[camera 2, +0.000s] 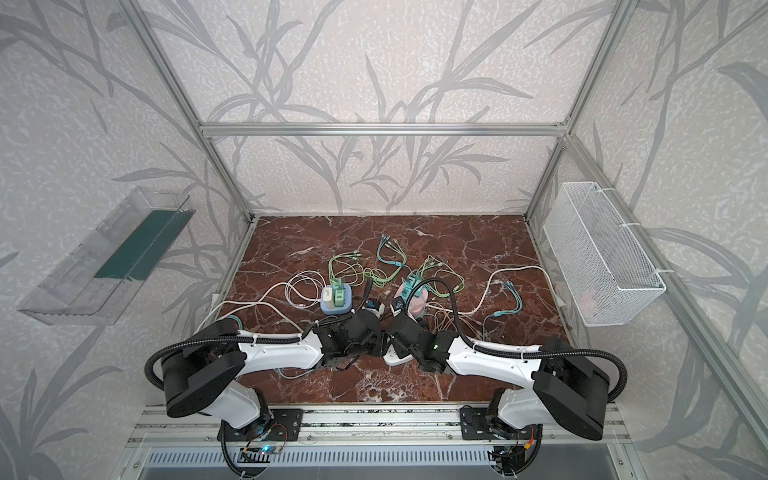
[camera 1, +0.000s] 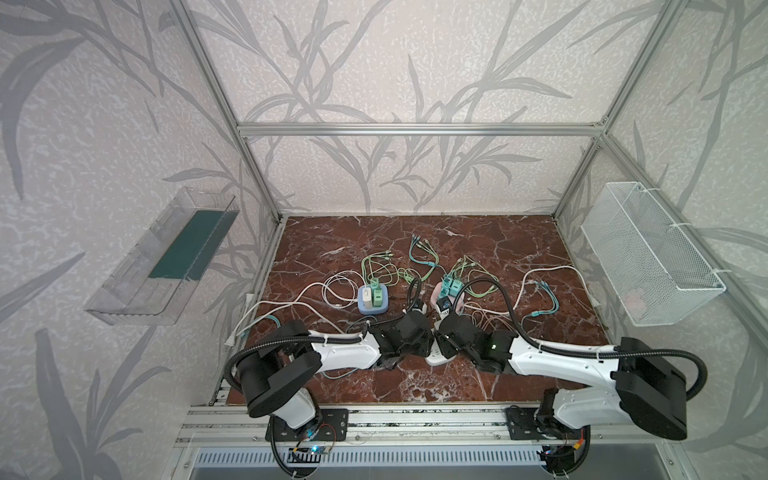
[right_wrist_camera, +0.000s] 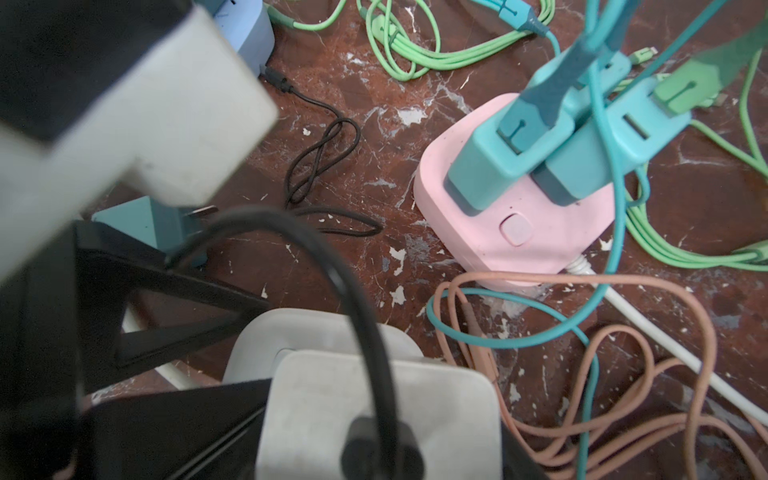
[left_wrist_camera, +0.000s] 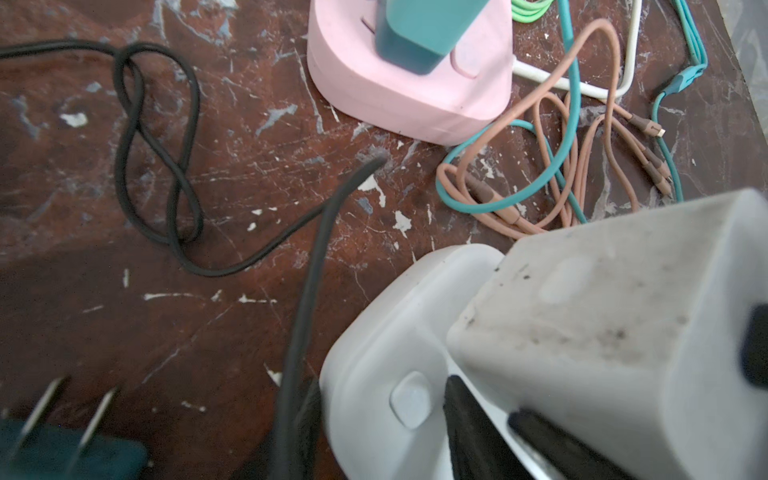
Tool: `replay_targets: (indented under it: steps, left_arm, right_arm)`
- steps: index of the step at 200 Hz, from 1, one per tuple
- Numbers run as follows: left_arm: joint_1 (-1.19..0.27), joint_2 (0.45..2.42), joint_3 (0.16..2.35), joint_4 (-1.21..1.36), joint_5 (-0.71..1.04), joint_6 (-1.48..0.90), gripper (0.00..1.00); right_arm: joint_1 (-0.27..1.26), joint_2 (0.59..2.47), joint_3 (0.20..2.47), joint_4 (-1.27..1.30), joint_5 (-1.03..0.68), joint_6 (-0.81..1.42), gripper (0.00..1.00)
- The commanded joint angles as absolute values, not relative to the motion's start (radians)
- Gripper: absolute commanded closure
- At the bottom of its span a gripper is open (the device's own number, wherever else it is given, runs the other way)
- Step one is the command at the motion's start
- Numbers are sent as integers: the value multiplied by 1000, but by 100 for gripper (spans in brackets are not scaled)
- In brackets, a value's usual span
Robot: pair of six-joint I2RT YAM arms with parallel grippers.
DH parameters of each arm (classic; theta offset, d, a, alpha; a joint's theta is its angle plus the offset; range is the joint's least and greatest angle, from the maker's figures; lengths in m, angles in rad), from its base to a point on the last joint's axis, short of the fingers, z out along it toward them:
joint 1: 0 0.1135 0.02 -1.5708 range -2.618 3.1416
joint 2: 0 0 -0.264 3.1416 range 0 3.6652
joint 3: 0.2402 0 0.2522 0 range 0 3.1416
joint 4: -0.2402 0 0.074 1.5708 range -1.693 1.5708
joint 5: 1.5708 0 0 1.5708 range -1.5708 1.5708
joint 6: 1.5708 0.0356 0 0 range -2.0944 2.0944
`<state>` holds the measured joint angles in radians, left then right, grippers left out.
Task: Pull the plug off the socket
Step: 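Pull the white charger out of the white strip with the right gripper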
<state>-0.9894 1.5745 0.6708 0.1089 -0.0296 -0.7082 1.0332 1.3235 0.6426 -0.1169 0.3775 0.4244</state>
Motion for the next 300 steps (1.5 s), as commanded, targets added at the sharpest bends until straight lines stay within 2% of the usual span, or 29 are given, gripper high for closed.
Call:
replay_targets:
  steps: [1, 89, 105, 196, 300]
  left_arm:
    - [-989, 1636, 630, -108, -55, -700, 51]
    - [-989, 1597, 625, -129, -61, -680, 51]
    - [-991, 1587, 622, -127, -61, -674, 51]
    - [-994, 1542, 615, -123, -69, -658, 52]
    - [-997, 1390, 600, -113, -105, -647, 50]
  right_arm:
    - [1046, 1254, 693, -130, 404, 409, 70]
    - [1029, 1250, 728, -277, 399, 374, 68]
    - [972, 1249, 733, -308, 369, 364, 68]
    - [857, 1236, 765, -482, 270, 264, 67]
    - [805, 1372, 810, -526, 198, 247, 63]
